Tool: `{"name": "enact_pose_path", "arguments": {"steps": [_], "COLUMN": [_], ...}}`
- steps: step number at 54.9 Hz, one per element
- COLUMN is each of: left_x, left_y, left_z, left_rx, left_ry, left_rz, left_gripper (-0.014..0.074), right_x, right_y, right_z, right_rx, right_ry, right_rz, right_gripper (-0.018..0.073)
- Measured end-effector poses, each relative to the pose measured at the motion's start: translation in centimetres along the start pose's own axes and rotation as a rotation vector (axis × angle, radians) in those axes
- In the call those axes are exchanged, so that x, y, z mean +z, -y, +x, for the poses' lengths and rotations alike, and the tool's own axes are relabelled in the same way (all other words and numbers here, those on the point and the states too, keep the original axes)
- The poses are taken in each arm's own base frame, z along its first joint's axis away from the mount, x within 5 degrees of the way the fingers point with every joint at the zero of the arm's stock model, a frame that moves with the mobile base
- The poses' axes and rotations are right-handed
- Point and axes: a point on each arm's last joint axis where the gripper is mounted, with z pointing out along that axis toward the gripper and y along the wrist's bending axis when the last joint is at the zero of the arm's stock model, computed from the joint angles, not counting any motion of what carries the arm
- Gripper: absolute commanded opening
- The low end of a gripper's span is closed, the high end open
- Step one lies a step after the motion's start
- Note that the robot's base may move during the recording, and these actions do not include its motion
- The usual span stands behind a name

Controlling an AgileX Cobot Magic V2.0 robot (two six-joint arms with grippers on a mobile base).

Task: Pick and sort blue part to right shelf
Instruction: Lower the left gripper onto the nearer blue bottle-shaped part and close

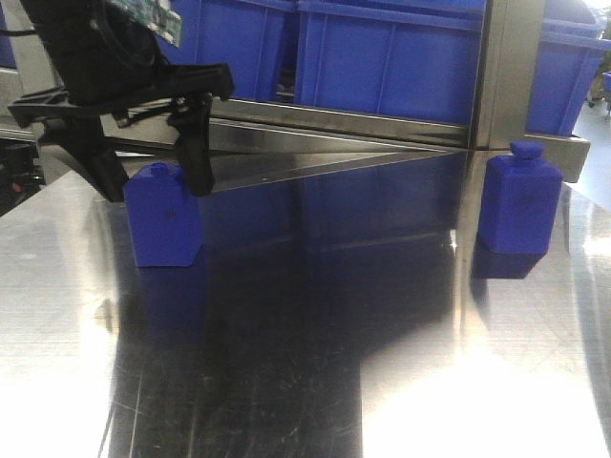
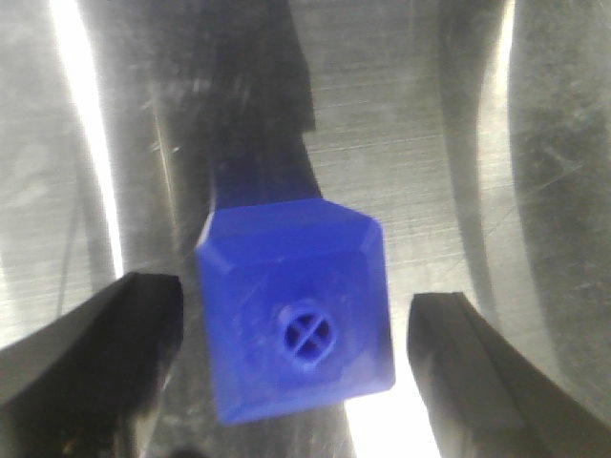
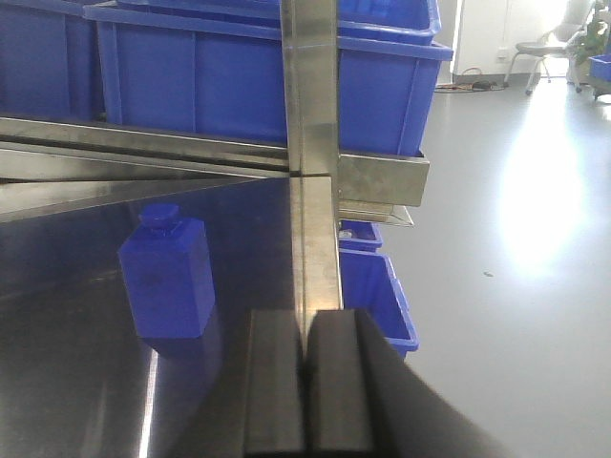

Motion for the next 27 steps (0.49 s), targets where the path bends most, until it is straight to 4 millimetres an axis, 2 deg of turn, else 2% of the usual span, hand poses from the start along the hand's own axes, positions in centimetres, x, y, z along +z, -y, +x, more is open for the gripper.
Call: {"name": "enact_pose_path", "arguments": {"steps": [14, 27], "left_x": [2.7, 2.5], "left_y": [-0.1, 0.0], "left_z": [0.1, -0.1], "left_rx": [-0.001, 0.001], "left_ry": [-0.063, -0.049], "left_rz": [-0.023, -0.019], "left_gripper": [0.0522, 0.0413], "right_x": [0.0, 0.0], "right_y": [0.0, 0.0], "right_z": [0.0, 0.0], "right_rx": [0.000, 0.000], "right_ry": [0.000, 0.000], "right_rz": [0.000, 0.000], "right_gripper": [0.0036, 0.0036]}}
